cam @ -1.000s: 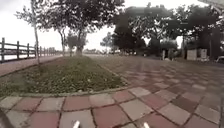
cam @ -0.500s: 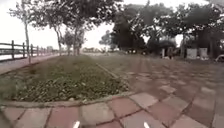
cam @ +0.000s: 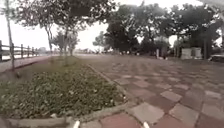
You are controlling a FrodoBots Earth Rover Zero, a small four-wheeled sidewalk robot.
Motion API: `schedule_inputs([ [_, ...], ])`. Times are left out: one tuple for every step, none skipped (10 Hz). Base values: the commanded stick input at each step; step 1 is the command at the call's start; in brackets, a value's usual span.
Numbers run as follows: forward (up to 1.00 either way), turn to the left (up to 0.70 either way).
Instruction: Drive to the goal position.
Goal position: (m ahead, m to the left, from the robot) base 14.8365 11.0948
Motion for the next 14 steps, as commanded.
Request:
schedule_inputs([
  [0.00,-0.45],
  [0.00,-0.45],
  [0.00,-0.45],
  [0.00,-0.45],
  [0.00,-0.45],
  [0.00,-0.45],
  [0.00,-0.45],
  [0.00,-0.45],
  [0.00,-0.45],
  [0.00,-0.45],
  [0.00,-0.45],
  [0.42,-0.34],
  [0.70,-0.21],
  [0.70,-0.07],
])
